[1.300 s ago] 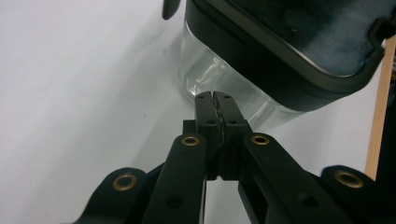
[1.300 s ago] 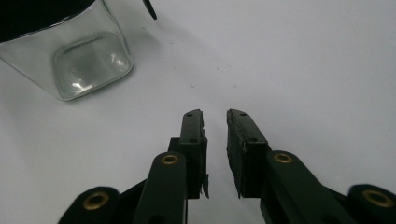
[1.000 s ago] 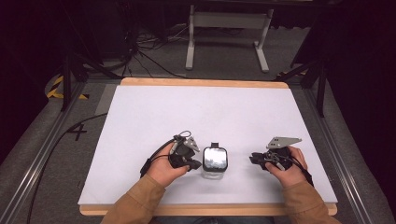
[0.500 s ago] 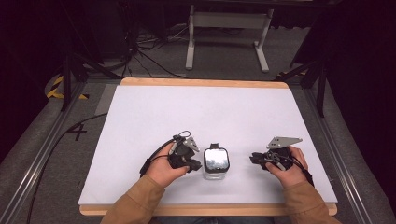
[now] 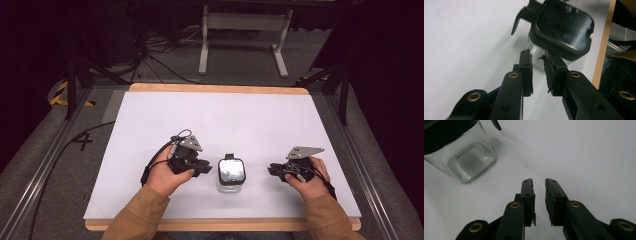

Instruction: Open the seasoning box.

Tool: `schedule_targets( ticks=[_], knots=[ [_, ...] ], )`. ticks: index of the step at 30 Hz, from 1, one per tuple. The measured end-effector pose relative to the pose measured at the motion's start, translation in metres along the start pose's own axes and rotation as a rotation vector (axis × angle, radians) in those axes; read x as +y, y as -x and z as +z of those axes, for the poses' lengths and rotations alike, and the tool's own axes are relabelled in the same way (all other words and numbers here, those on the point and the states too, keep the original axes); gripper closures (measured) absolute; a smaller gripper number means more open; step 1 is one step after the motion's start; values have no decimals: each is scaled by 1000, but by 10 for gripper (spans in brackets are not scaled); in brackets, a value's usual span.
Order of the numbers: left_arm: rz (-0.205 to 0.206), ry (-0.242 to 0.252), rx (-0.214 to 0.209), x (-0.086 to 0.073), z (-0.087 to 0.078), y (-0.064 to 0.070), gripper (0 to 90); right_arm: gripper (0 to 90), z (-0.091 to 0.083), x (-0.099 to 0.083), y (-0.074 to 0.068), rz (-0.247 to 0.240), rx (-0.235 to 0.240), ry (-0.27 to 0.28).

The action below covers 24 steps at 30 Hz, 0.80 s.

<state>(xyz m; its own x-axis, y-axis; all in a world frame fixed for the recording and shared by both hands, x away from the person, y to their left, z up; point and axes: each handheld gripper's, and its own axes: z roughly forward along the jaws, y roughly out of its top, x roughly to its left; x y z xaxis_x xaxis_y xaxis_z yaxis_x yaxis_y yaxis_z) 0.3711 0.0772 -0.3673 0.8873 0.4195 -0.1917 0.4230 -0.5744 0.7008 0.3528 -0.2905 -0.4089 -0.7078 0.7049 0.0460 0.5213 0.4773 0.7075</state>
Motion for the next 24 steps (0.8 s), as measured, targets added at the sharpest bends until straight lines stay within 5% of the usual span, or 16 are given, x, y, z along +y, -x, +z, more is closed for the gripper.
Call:
schedule_targets(
  ticks=[11,17,24],
  knots=[
    [46,20,-45,22,-9,4,810,770,-4,-3,-1,15,5,5],
    [63,55,-57,37,-3,4,843,766,-6,-8,-3,11,1,1],
    [84,34,-54,56,9,-4,853,759,-8,-12,-5,15,3,-4]
  ],
)
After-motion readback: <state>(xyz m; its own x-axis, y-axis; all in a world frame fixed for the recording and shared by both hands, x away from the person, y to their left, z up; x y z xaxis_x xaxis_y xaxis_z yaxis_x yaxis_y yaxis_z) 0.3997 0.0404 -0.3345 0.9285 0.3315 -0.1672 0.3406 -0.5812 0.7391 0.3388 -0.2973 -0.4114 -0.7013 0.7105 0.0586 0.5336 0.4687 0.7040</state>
